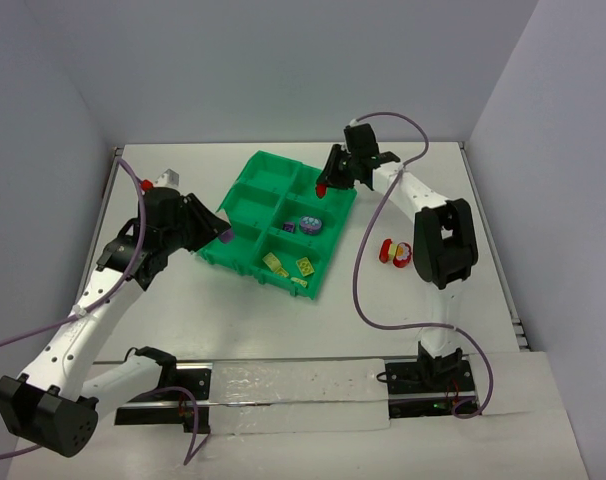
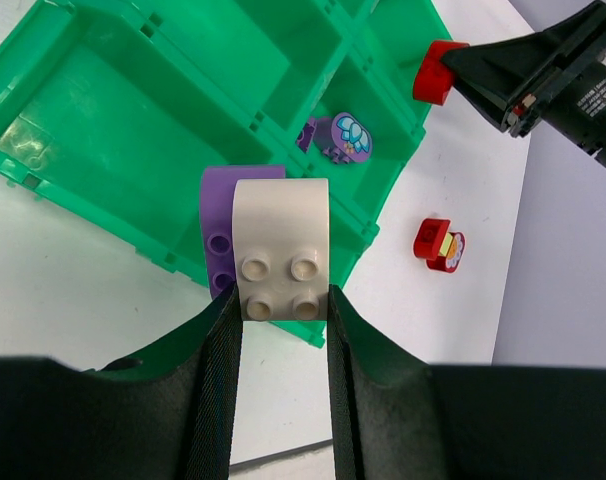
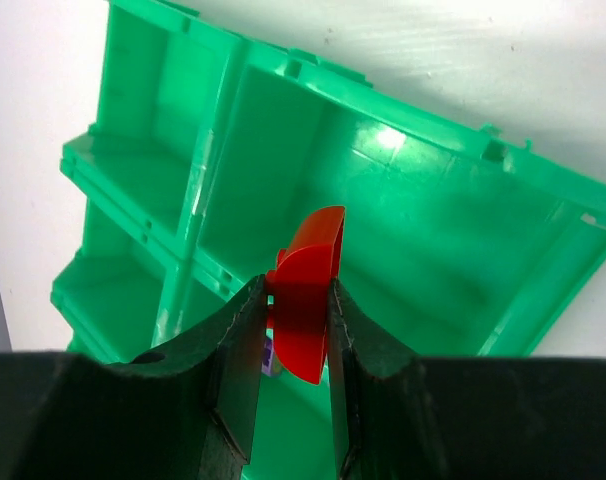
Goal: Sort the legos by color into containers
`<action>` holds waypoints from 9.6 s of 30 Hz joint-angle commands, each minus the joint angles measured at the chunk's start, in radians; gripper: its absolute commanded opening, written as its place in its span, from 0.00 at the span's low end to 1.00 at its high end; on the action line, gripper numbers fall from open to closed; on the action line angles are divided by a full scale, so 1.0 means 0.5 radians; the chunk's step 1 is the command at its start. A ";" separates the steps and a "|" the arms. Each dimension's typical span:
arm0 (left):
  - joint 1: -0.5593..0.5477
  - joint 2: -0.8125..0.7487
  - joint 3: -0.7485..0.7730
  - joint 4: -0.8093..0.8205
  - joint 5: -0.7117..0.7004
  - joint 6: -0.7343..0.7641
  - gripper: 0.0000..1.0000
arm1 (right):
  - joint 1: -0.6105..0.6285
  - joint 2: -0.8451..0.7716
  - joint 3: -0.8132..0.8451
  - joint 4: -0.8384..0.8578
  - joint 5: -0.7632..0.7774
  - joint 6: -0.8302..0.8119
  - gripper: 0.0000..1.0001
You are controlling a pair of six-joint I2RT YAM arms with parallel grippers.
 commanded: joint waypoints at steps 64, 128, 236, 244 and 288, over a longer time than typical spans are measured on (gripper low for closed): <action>0.005 0.186 0.094 0.398 0.327 -0.601 0.00 | 0.779 -0.642 -0.447 0.617 -0.664 -0.407 0.47; 0.003 0.381 0.090 0.123 0.138 -0.485 0.00 | 0.305 -0.669 -0.763 0.235 0.036 -0.198 0.63; -0.290 0.761 0.636 0.041 -0.111 -0.022 0.87 | -0.377 -1.127 -1.734 0.182 0.132 -0.114 0.75; -0.290 0.798 0.658 0.059 -0.086 -0.020 0.86 | -0.226 -1.261 -1.835 0.134 0.089 -0.115 0.75; -0.311 0.718 0.575 0.066 -0.108 0.012 0.86 | -0.238 -0.934 -1.184 -0.574 0.839 0.709 1.00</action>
